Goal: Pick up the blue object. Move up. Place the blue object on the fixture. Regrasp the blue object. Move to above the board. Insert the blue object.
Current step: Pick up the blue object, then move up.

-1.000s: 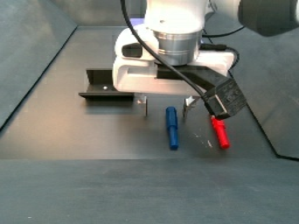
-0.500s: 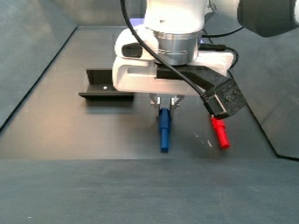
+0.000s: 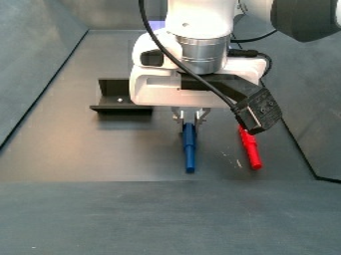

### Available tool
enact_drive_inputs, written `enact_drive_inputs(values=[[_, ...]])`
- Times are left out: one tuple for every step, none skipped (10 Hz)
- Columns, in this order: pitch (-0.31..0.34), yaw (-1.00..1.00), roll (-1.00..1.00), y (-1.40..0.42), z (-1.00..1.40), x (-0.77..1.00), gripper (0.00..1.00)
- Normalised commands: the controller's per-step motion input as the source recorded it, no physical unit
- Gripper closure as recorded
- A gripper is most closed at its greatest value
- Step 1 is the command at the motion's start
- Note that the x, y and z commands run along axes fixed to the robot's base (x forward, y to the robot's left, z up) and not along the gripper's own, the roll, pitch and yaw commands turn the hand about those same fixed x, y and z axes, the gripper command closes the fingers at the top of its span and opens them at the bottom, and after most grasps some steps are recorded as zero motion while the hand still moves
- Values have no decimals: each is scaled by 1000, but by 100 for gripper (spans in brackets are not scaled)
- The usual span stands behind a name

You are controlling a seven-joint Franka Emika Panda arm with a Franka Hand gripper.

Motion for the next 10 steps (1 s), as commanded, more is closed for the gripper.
enact_drive_inputs(values=[[0, 0, 0, 0, 0, 0, 100], [0, 0, 0, 0, 0, 0, 100], [0, 0, 0, 0, 0, 0, 100], [0, 0, 0, 0, 0, 0, 100], [0, 0, 0, 0, 0, 0, 100], [0, 0, 0, 0, 0, 0, 100], [0, 0, 0, 0, 0, 0, 100], [0, 0, 0, 0, 833, 0, 100], [-12, 46, 3, -5, 836, 30, 100], [19, 39, 64, -5, 533, -22, 100]])
